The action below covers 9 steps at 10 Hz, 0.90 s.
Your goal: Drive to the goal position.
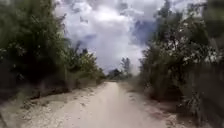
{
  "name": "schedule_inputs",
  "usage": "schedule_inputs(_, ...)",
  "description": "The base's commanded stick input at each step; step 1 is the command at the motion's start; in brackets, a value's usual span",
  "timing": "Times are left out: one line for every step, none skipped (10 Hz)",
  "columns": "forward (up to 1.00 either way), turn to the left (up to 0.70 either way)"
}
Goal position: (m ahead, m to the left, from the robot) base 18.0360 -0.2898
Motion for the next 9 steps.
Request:
schedule_inputs(0.50, 0.00)
schedule_inputs(0.50, 0.00)
schedule_inputs(0.50, 0.00)
schedule_inputs(0.50, 0.00)
schedule_inputs(0.50, 0.00)
schedule_inputs(0.50, 0.00)
schedule_inputs(0.50, 0.00)
schedule_inputs(0.50, 0.00)
schedule_inputs(0.50, 0.00)
